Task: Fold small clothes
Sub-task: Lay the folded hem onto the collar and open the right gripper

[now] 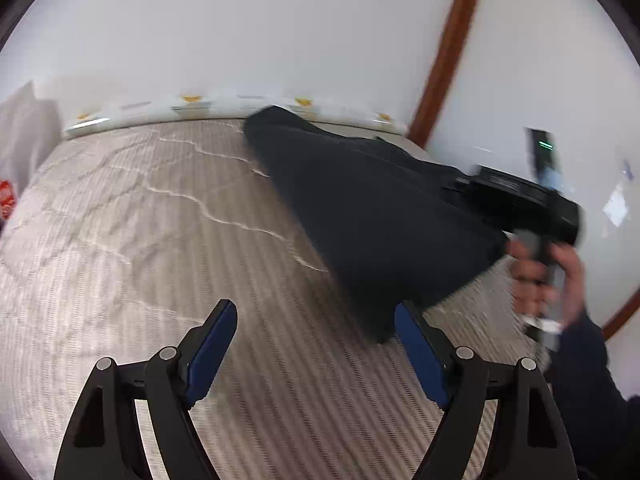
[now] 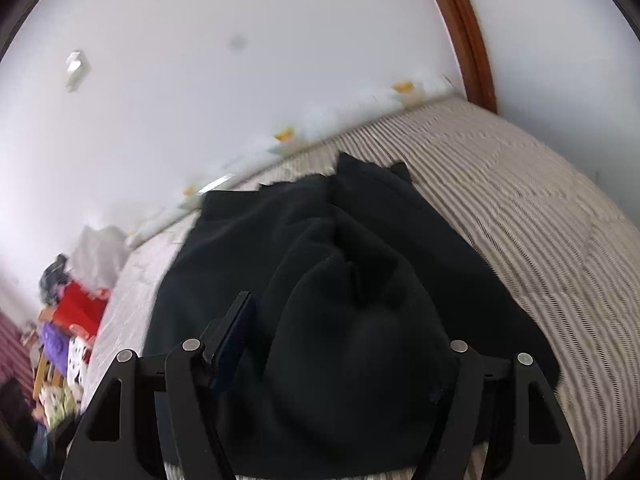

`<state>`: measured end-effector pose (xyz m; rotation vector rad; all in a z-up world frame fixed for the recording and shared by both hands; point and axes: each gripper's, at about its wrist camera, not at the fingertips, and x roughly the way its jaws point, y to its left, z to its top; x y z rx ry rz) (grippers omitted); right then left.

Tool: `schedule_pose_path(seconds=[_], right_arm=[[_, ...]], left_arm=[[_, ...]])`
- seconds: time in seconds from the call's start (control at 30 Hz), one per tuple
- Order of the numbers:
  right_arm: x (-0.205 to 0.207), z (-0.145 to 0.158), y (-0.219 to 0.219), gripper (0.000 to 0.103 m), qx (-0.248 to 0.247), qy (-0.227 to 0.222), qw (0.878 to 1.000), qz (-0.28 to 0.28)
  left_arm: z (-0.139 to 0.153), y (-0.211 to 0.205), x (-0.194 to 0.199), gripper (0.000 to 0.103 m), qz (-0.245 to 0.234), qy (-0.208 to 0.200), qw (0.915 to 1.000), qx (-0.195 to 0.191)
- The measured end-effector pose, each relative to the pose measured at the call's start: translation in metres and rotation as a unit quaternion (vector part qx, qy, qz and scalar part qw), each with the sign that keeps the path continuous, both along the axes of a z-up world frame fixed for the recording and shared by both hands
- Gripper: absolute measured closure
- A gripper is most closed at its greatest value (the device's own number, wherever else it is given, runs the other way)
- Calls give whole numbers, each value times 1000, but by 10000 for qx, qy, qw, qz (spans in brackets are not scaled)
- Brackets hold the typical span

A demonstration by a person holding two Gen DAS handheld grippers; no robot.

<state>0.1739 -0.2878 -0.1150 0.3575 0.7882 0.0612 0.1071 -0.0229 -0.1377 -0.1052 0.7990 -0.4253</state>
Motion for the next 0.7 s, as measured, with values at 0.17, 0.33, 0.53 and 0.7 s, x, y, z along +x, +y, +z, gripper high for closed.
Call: schedule_pose_path(seconds=[0.17, 0.33, 0.53, 0.7], right_arm=[[25, -12, 8, 75, -181, 133, 9997, -22], [15, 10, -7, 86, 23, -400, 9987, 303], [-20, 30, -46, 87, -213, -1138, 9932, 80], [-10, -13, -82, 85, 164, -416, 9989, -169]], left_arm=[[-20, -36, 10, 23, -276, 284, 9990, 196], [-25, -64, 21, 23, -273, 253, 9982, 461], [-20, -79, 23, 23, -450, 100, 9975, 532], [-19, -94, 27, 24, -509, 2, 9966, 651]])
